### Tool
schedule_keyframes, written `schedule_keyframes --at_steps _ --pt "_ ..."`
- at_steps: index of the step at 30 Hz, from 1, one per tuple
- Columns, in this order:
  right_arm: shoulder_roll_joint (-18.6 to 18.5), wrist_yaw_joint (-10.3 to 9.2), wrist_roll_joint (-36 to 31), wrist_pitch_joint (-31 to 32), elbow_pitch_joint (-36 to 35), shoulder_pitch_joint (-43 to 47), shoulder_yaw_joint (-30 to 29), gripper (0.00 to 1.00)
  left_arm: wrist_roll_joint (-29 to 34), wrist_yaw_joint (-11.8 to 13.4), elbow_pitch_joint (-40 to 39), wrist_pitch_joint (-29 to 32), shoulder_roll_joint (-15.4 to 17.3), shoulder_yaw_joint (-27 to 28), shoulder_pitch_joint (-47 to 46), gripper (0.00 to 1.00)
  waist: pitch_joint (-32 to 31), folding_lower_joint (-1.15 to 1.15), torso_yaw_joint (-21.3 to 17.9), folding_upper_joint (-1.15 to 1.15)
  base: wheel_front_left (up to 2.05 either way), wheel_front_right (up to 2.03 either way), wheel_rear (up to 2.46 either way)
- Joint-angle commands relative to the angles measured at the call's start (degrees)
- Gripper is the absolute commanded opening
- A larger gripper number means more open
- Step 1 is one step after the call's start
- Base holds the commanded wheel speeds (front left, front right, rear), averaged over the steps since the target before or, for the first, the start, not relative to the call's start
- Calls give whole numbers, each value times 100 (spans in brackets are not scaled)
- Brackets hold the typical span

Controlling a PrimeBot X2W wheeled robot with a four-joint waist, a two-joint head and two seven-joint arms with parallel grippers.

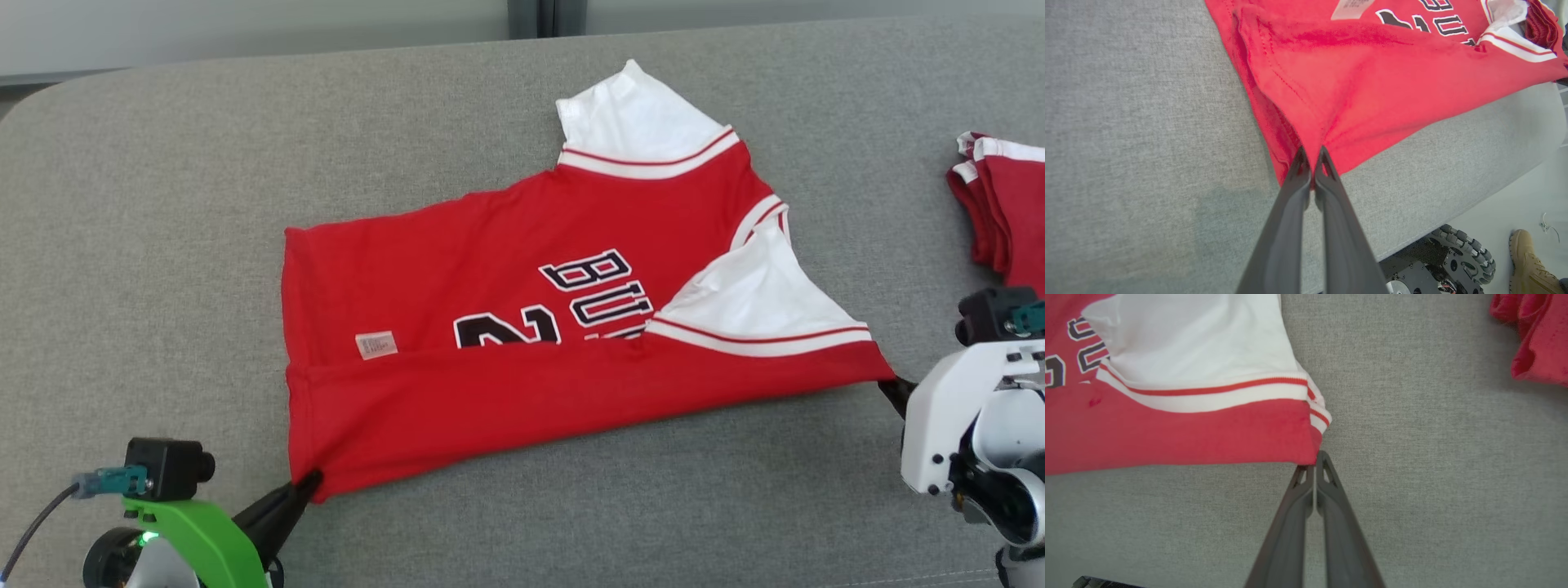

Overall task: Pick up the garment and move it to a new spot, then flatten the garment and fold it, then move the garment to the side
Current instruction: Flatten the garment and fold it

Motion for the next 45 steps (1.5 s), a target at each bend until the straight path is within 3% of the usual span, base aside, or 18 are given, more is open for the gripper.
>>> schedule_keyframes --at_steps 1,7,12,13,14,15,16,22,27,31,36,40,45 --pt "-73 -4 103 92 -141 196 -74 0 -87 32 -162 46 130 43 201 0 -182 0 -57 0 0 0 0" --pt "-84 -4 455 540 -733 1057 -352 0 -270 213 -831 35 429 42 950 0 -242 0 -111 0 0 0 0" --pt "-75 -4 451 498 -819 1470 -462 0 -314 370 -1084 -127 360 -26 1425 0 -223 0 -141 0 0 0 0" --pt "-68 -5 416 467 -803 1479 -484 0 -315 392 -1098 -146 357 -22 1461 9 -217 0 -141 0 0 0 0" --pt "-60 -4 364 411 -765 1501 -488 1 -288 426 -1127 -188 361 -26 1517 65 -209 0 -139 0 0 0 0" --pt "-69 -5 339 399 -743 1512 -471 48 -276 447 -1136 -203 361 -33 1570 100 -205 0 -137 0 0 0 0" --pt "-106 -5 328 369 -732 1515 -458 100 -251 447 -1156 -205 387 -63 1636 100 -199 0 -135 0 0 0 0" --pt "-436 -4 453 416 -1198 1133 -650 100 -108 632 -1413 -375 781 236 1705 100 -36 0 -30 0 0 0 0" --pt "-621 -3 462 719 -1655 -70 -529 100 -7 776 -1518 -455 971 730 1010 100 425 0 124 0 0 0 0" --pt "-601 -3 135 866 -1252 -1611 -24 100 98 705 -1085 -358 685 856 -179 100 1052 0 333 0 0 0 0" --pt "-307 -3 -748 624 56 -3424 541 100 315 409 -37 -230 -27 591 -1809 100 1732 0 703 0 0 0 0" --pt "-90 -6 -1257 304 1240 -4147 673 100 528 51 737 -155 -537 175 -2549 100 1865 0 959 0 0 0 0" --pt "41 -6 -1470 156 2115 -4515 797 100 524 -233 1130 -24 -819 -197 -2944 100 1903 0 1098 0 0 0 0"
